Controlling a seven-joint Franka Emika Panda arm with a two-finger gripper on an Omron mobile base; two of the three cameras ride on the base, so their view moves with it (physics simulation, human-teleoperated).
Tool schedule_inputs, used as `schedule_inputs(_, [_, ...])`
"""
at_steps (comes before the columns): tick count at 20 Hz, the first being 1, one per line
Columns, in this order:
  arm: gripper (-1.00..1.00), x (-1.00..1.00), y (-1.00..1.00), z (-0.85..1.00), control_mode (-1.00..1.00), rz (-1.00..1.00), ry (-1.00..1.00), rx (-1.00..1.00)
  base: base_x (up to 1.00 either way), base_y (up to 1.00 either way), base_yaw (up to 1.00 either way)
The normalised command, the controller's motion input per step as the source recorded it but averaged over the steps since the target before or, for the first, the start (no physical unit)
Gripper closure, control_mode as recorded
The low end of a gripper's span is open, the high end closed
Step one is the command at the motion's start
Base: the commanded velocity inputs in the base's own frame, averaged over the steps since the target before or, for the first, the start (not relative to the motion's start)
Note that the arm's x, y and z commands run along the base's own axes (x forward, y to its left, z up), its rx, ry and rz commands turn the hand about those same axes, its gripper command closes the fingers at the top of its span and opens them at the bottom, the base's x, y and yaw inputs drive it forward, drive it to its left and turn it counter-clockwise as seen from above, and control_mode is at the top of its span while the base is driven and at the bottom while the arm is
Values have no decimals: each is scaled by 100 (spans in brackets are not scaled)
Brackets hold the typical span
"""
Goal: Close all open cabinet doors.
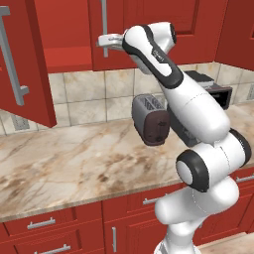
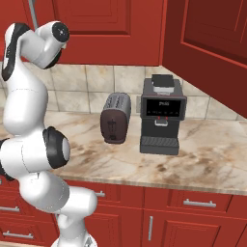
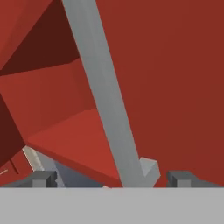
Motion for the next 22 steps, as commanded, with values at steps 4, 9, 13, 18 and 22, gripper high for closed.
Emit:
schedule_inputs(4, [-100, 9, 22, -50, -100, 10, 1, 0, 0, 0, 0])
schedule_inputs(9, [-100, 4, 21, -55, -100, 11, 1, 0, 0, 0, 0])
schedule_inputs(13, [-100, 6, 18, -57, -100, 11, 3, 0, 0, 0, 0])
schedule_inputs(18, [-100, 9, 16, -57, -100, 9, 2, 0, 0, 0, 0])
schedule_inputs(22, [-100, 6, 12, -55, -100, 6, 0, 0, 0, 0, 0])
